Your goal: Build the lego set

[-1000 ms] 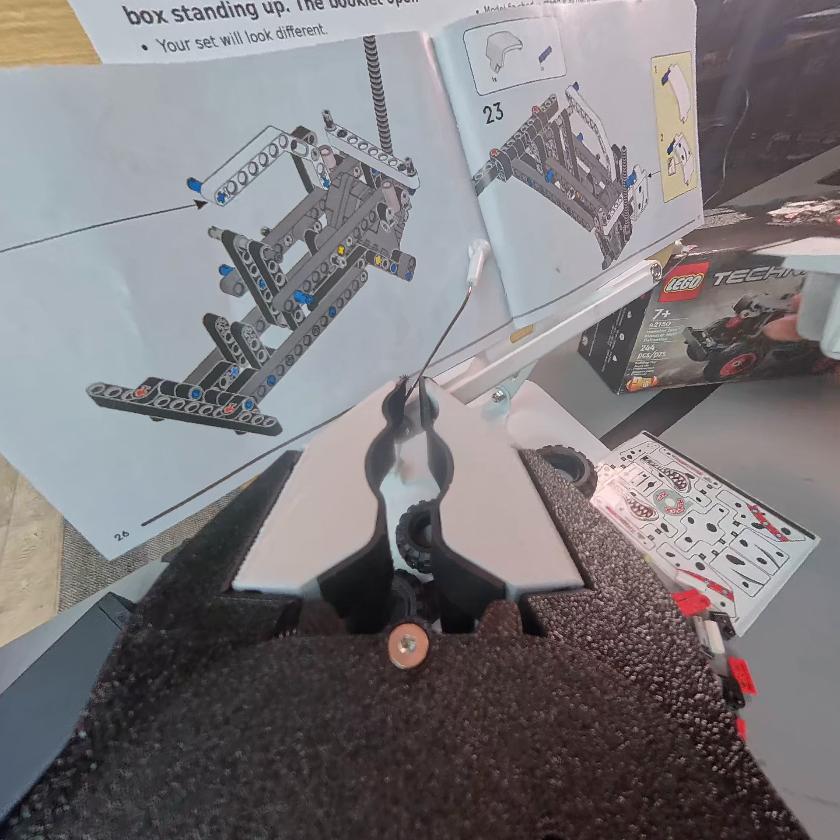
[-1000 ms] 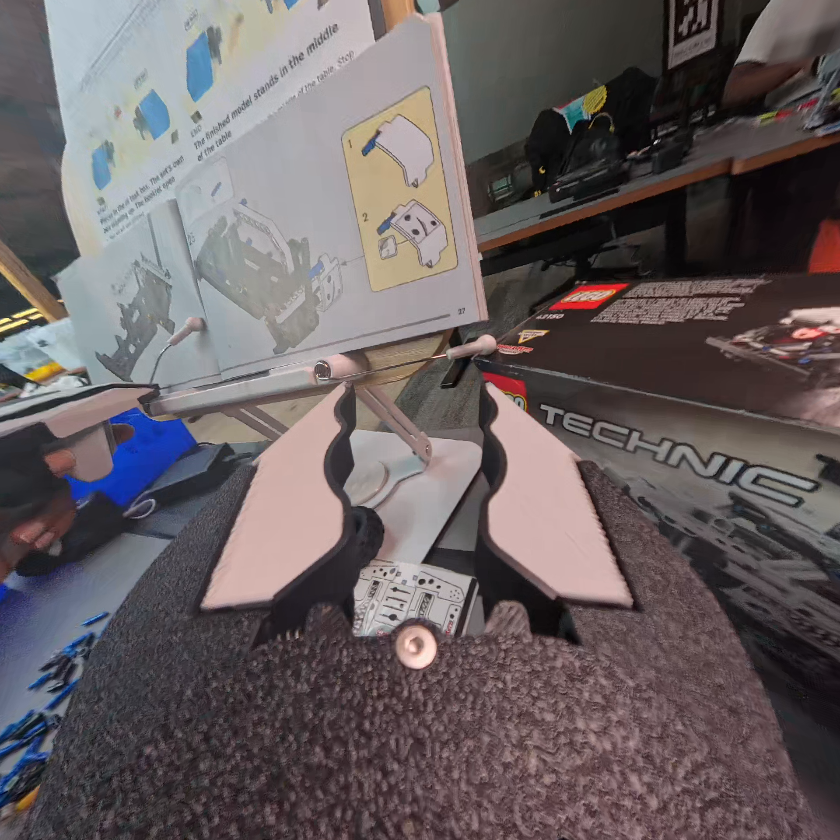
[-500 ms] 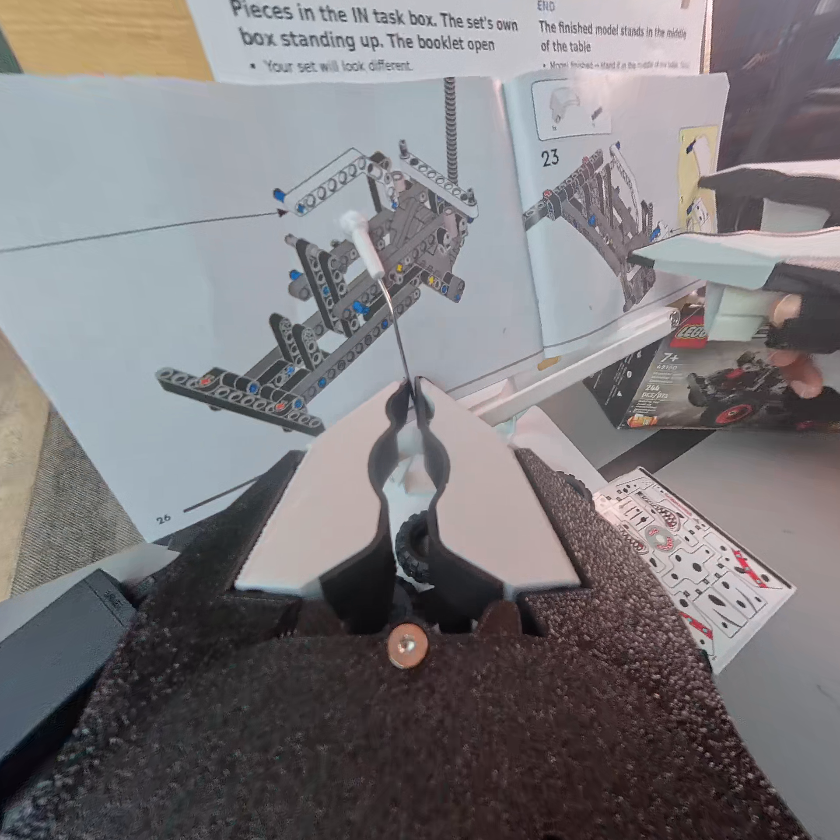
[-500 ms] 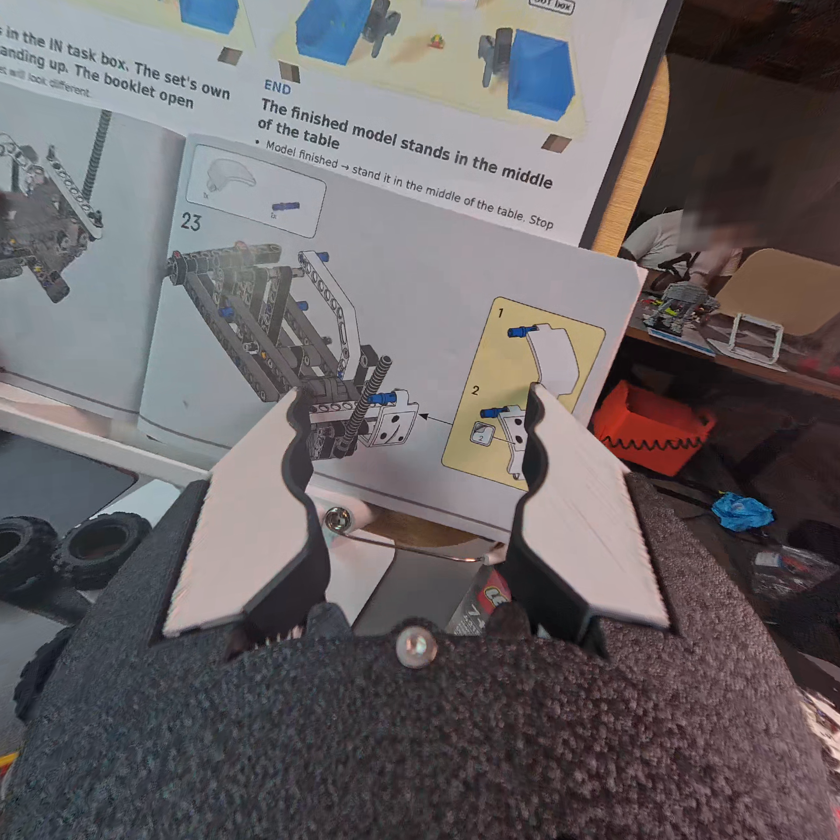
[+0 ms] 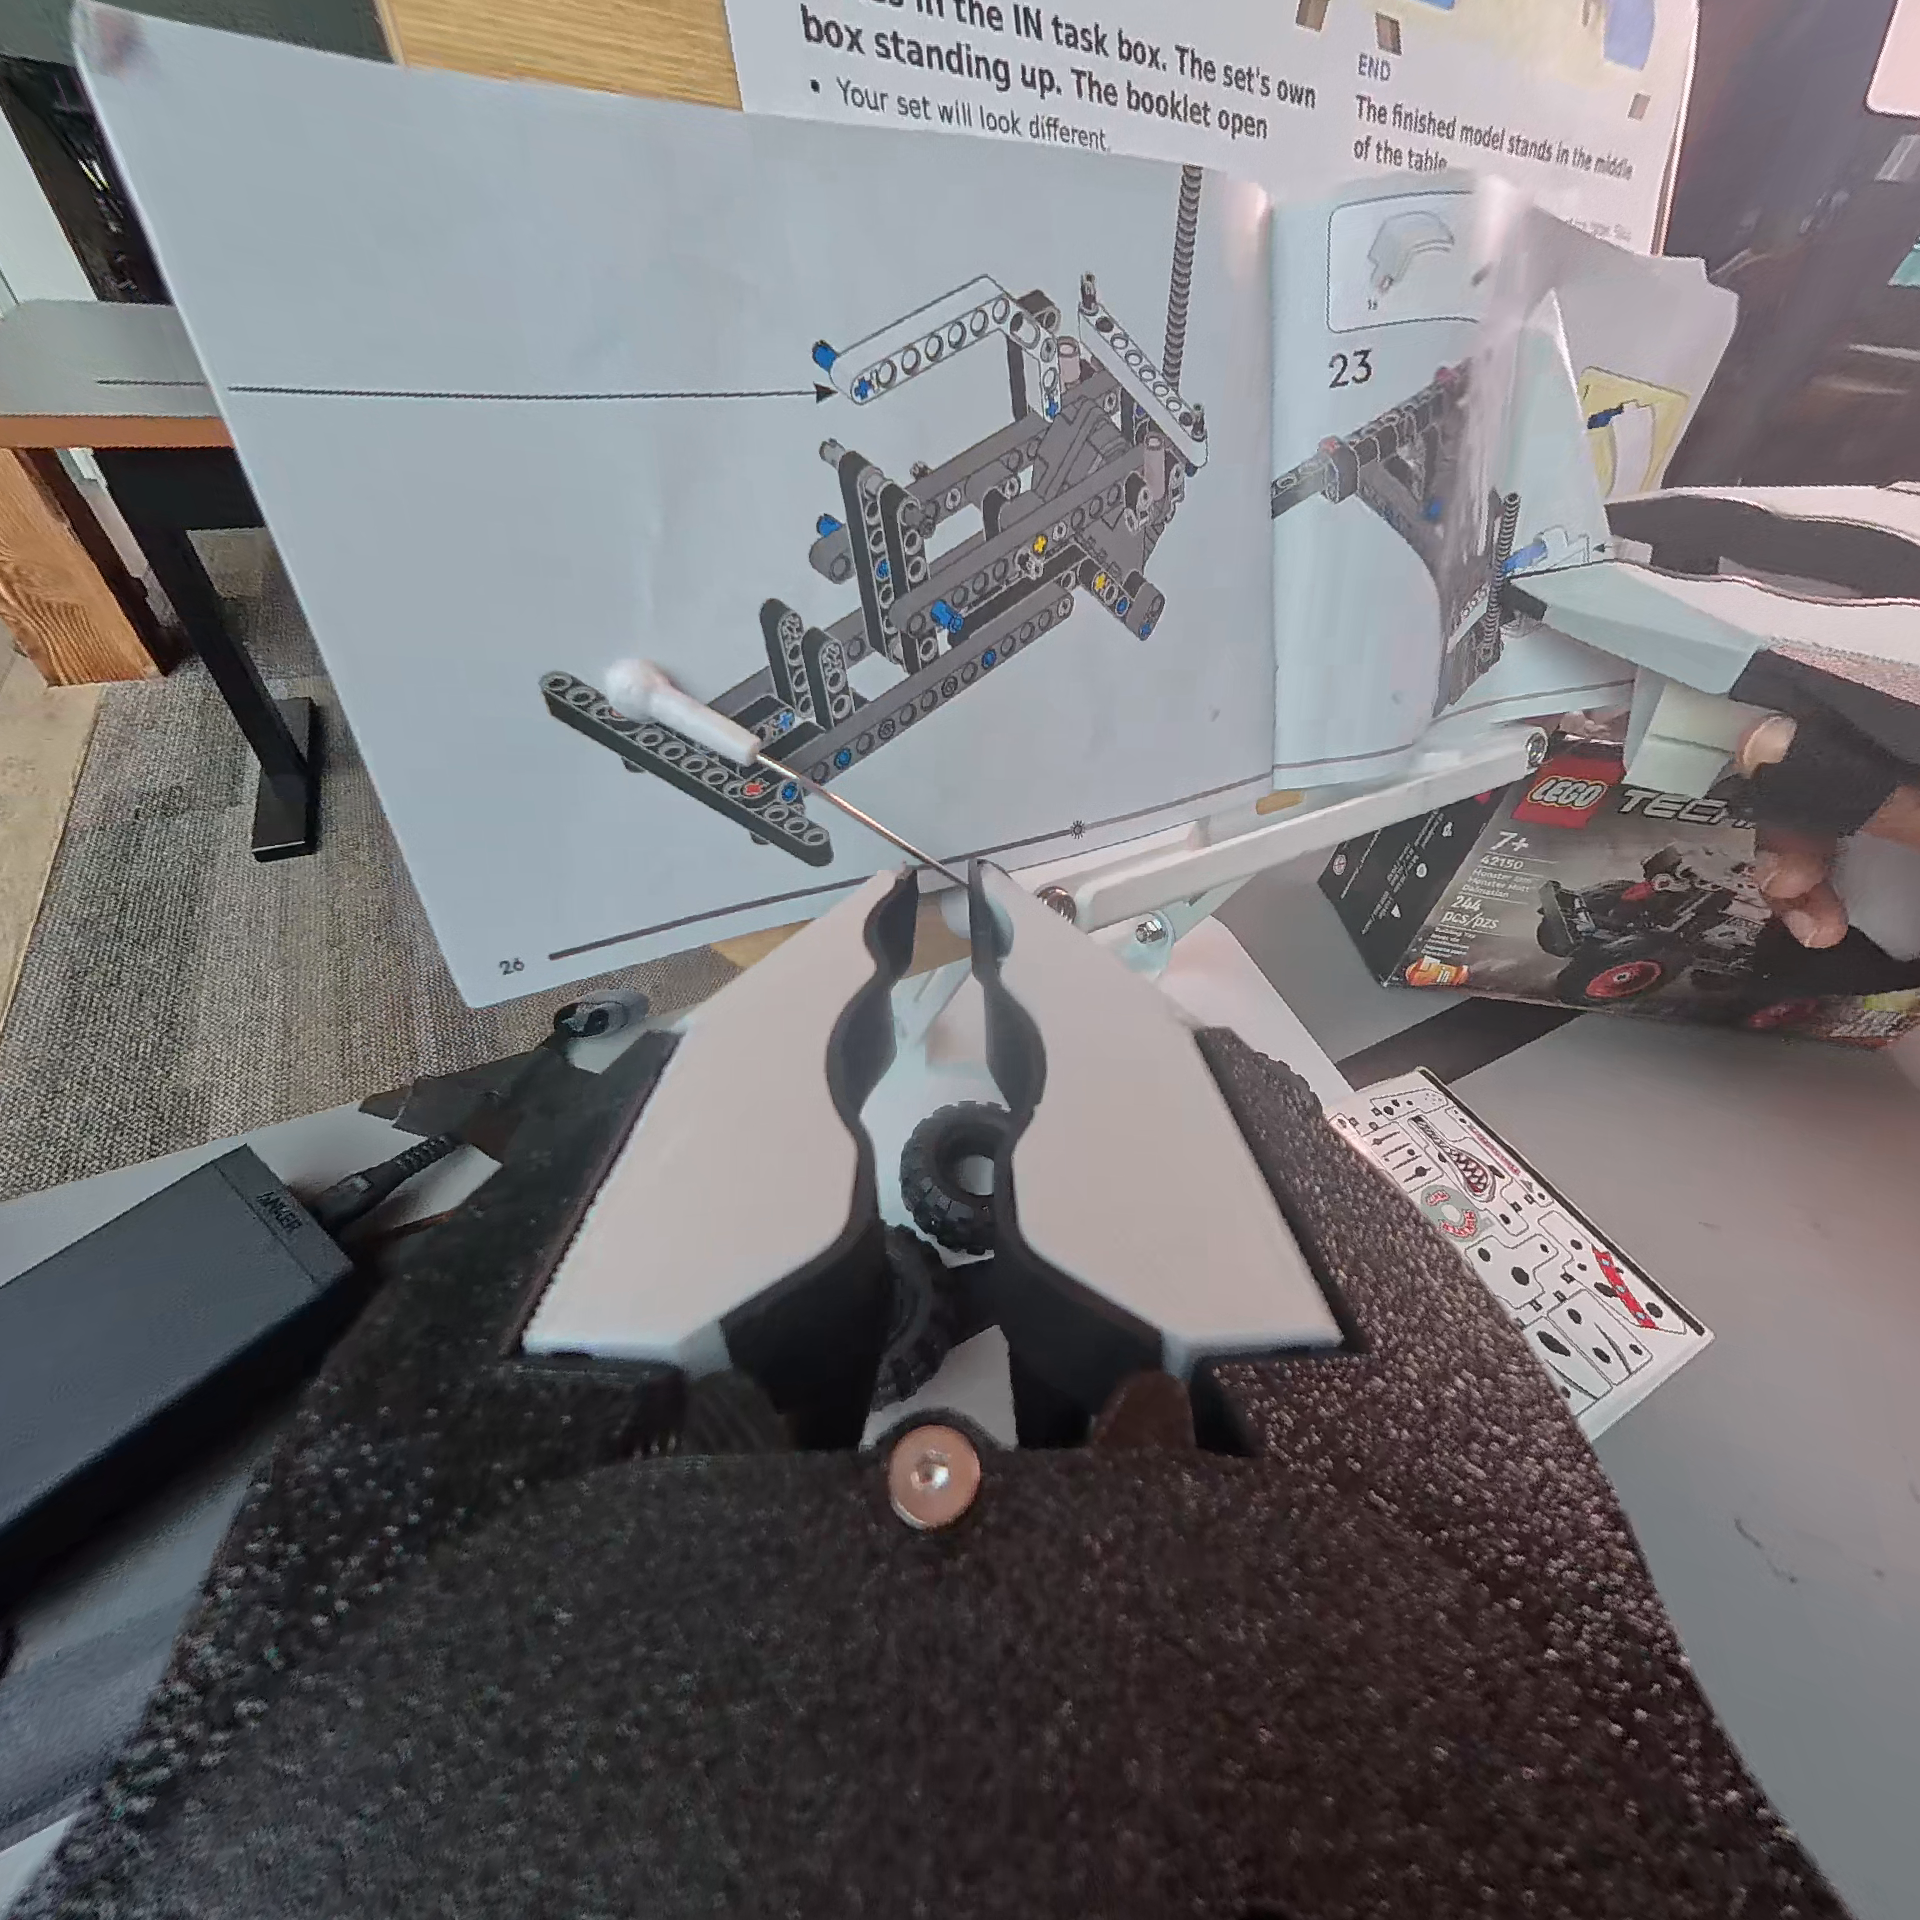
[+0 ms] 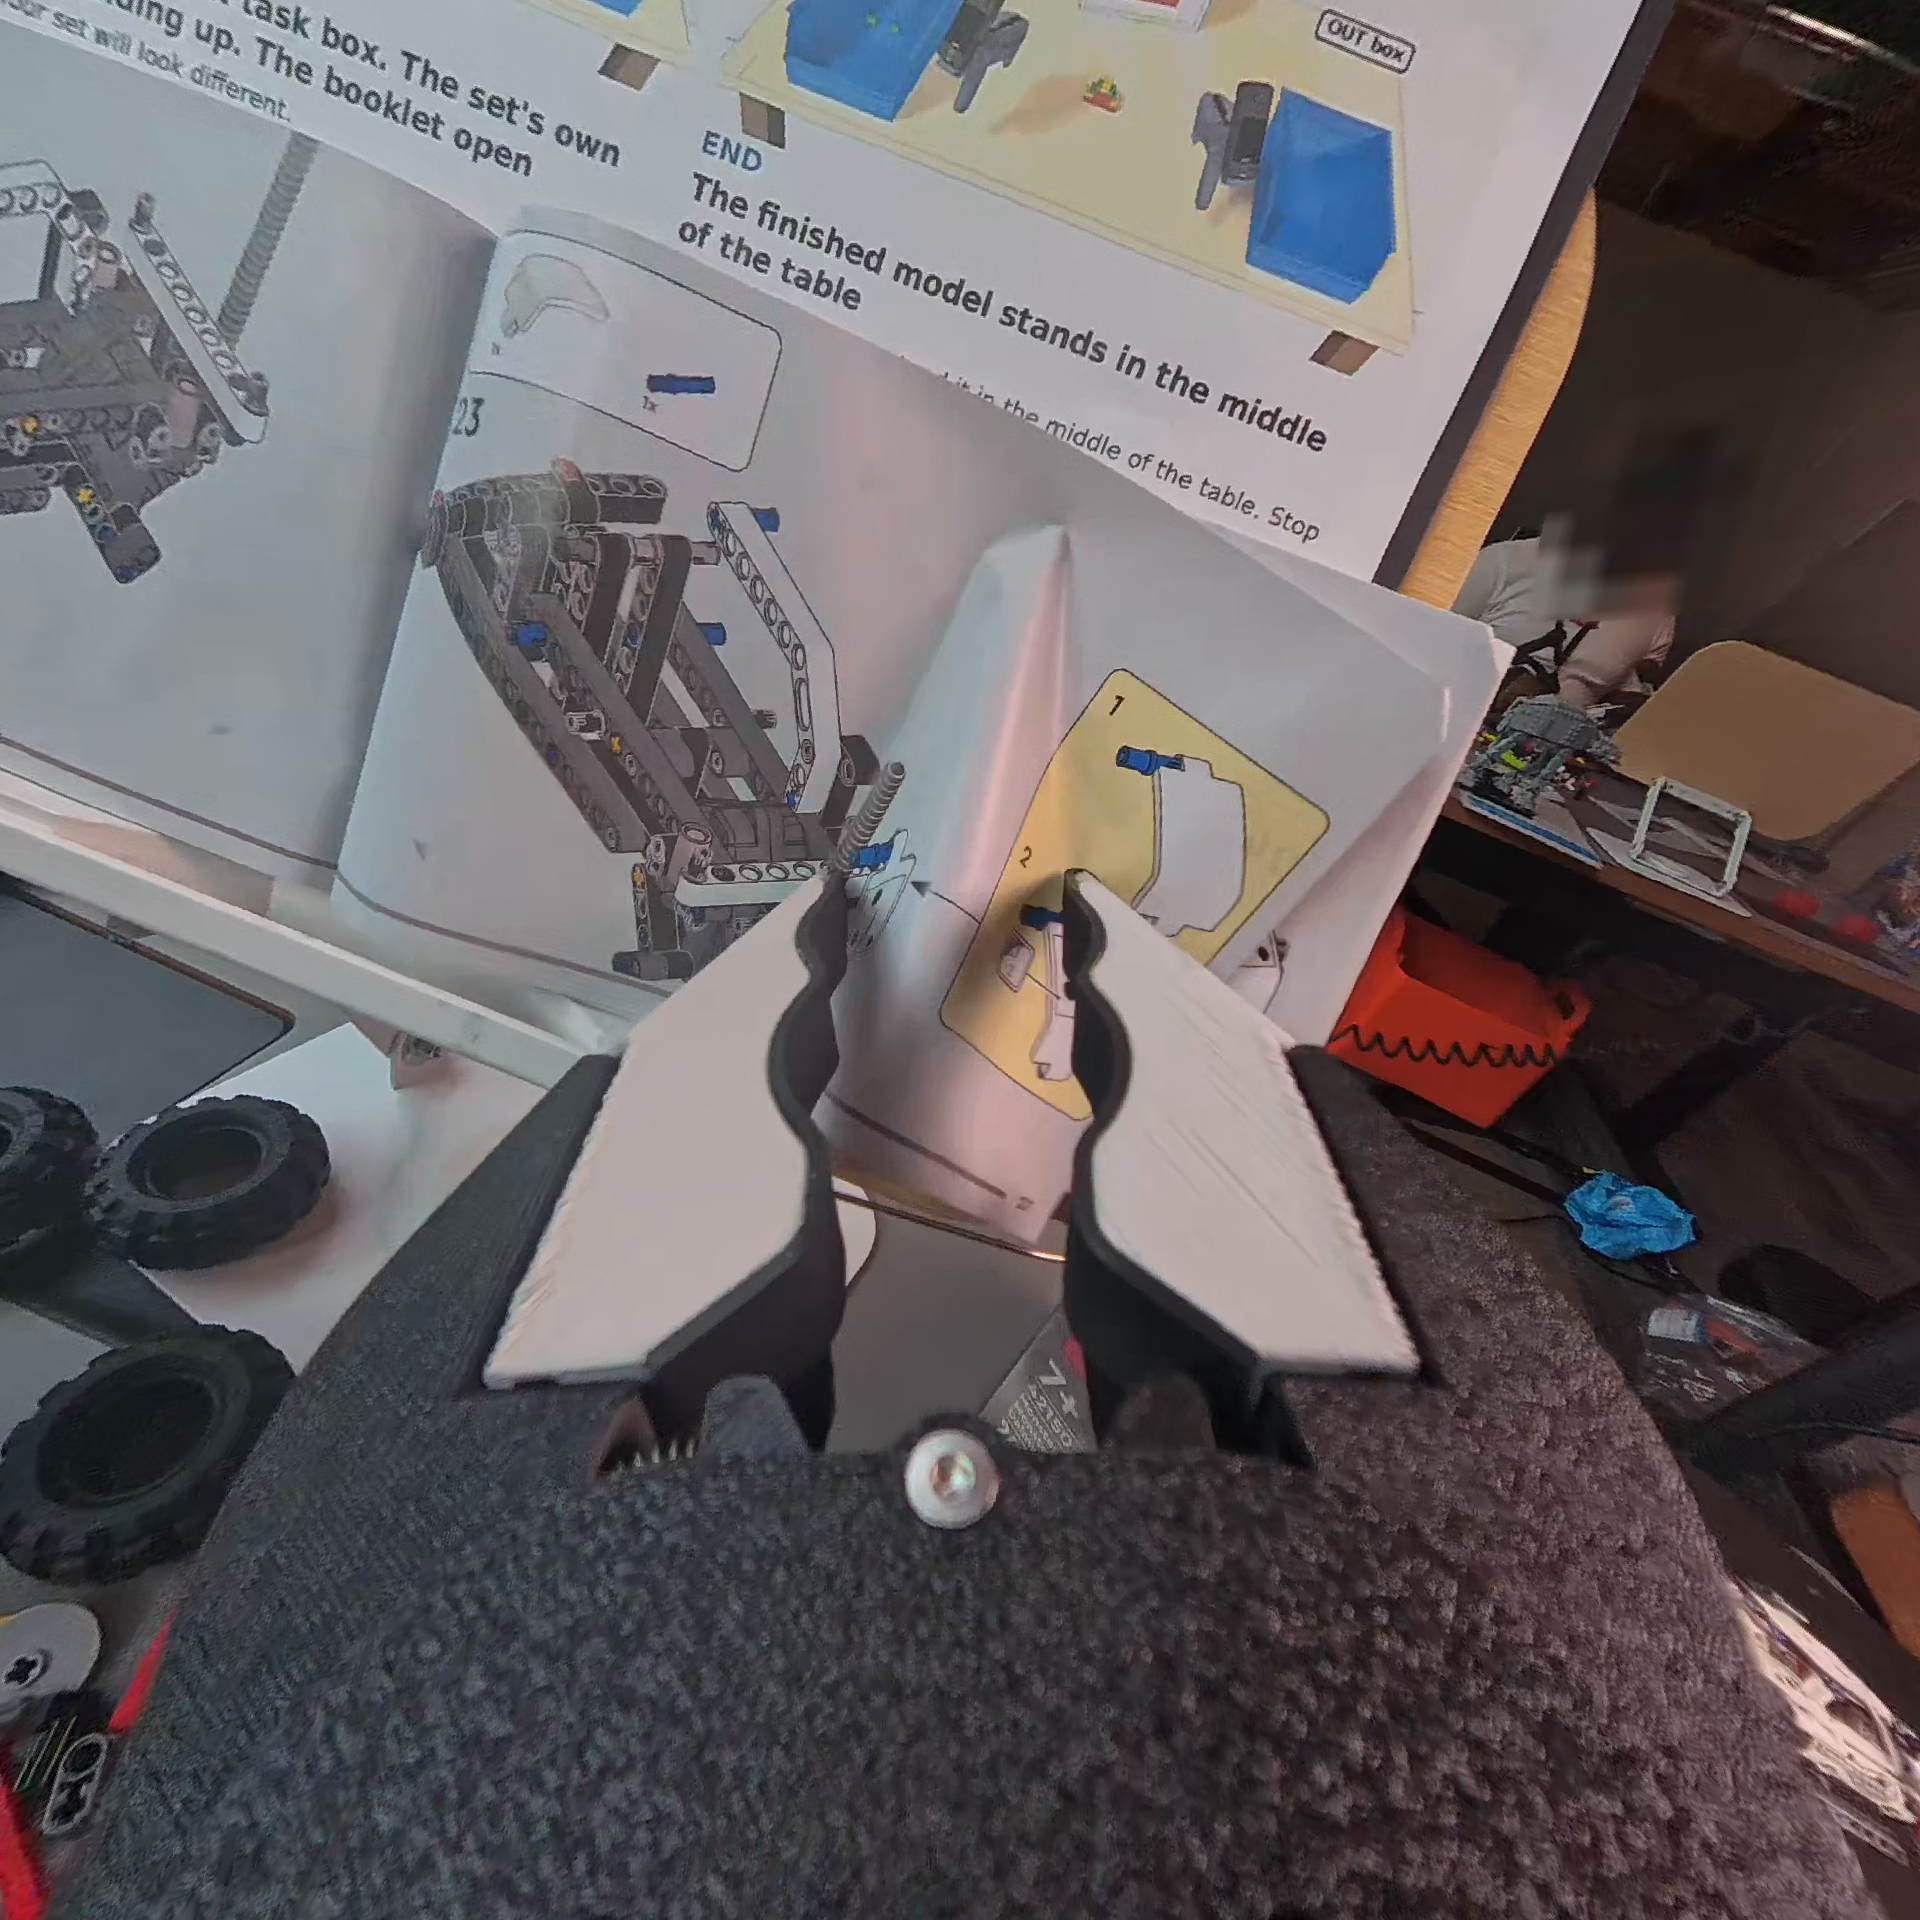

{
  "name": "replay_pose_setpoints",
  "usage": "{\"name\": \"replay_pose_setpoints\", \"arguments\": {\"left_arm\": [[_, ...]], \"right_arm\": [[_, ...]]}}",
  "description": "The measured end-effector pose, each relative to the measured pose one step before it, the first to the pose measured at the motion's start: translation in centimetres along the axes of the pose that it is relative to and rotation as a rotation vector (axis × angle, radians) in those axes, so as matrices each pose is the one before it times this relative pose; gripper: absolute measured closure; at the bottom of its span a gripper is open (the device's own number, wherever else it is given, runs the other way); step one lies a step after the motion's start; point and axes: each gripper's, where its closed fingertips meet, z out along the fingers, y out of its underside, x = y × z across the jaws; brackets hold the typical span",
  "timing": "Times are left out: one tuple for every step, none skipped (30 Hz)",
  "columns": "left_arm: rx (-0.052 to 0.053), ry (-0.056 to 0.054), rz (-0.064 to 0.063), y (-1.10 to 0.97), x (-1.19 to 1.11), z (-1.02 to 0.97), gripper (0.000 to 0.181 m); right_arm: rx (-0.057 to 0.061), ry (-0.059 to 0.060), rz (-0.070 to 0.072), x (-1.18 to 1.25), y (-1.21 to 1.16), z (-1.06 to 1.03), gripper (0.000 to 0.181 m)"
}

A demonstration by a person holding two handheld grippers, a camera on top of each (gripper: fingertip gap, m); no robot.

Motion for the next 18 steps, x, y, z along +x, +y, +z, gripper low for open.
{"name": "replay_pose_setpoints", "arguments": {"left_arm": [[0.0136,-0.0095,0.0051,-0.361,-0.179,-0.323,0.171],[0.0163,-0.0061,0.0042,-0.461,-0.074,-0.355,0.171],[0.0162,0.0000,0.0024,-0.508,0.095,-0.301,0.170],[0.0113,0.0100,0.0005,-0.455,0.345,-0.206,0.170],[0.0033,0.0206,-0.0017,-0.342,0.586,-0.088,0.168],[-0.0005,0.0288,-0.0037,-0.295,0.788,-0.003,0.166],[0.0026,0.0354,-0.0022,-0.328,0.961,0.038,0.163],[0.0045,0.0414,0.0008,-0.357,1.113,0.088,0.160],[-0.0038,0.0433,0.0017,-0.240,1.176,0.188,0.155],[-0.0132,0.0396,0.0008,-0.103,1.129,0.281,0.149],[-0.0042,0.0313,0.0003,-0.236,0.979,0.272,0.144],[0.0103,0.0234,-0.0001,-0.461,0.807,0.234,0.141],[0.0113,0.0189,-0.0037,-0.529,0.629,0.240,0.138],[0.0067,0.0190,-0.0111,-0.504,0.472,0.276,0.132],[-0.0019,0.0161,-0.0183,-0.413,0.235,0.299,0.124],[-0.0104,0.0009,-0.0195,-0.269,-0.167,0.269,0.117],[-0.0127,-0.0166,-0.0127,-0.185,-0.589,0.216,0.114],[-0.0179,-0.0290,-0.0022,-0.015,-0.950,0.182,0.115]], "right_arm": [[0.0131,-0.0007,0.0135,0.074,-0.343,-0.103,0.130],[0.0162,0.0043,0.0243,0.194,-0.394,-0.104,0.124],[0.0112,-0.0015,0.0259,0.080,-0.273,-0.018,0.121],[-0.0107,-0.0220,0.0184,-0.348,0.149,0.130,0.129],[-0.0291,-0.0414,0.0073,-0.833,0.564,0.253,0.143],[-0.0148,-0.0255,-0.0054,-0.744,0.350,0.200,0.152],[0.0086,-0.0033,-0.0222,-0.538,-0.149,0.006,0.158],[0.0001,-0.0197,-0.0230,-0.816,-0.131,-0.017,0.166],[0.0154,-0.0502,-0.0075,-1.275,-0.367,-0.038,0.171],[0.0218,-0.0504,0.0022,-1.301,-0.468,-0.030,0.174],[0.0148,-0.0440,-0.0020,-1.254,-0.365,0.042,0.174],[0.0187,-0.0338,-0.0166,-1.172,-0.417,0.080,0.174],[0.0246,-0.0266,-0.0284,-1.153,-0.512,0.087,0.174],[0.0284,-0.0243,-0.0347,-1.185,-0.571,0.076,0.174],[0.0276,-0.0199,-0.0364,-1.199,-0.569,0.105,0.174],[0.0260,-0.0193,-0.0379,-1.221,-0.545,0.114,0.172],[0.0251,-0.0134,-0.0414,-1.164,-0.497,0.132,0.169],[0.0197,-0.0112,-0.0488,-1.123,-0.399,0.123,0.165]]}}
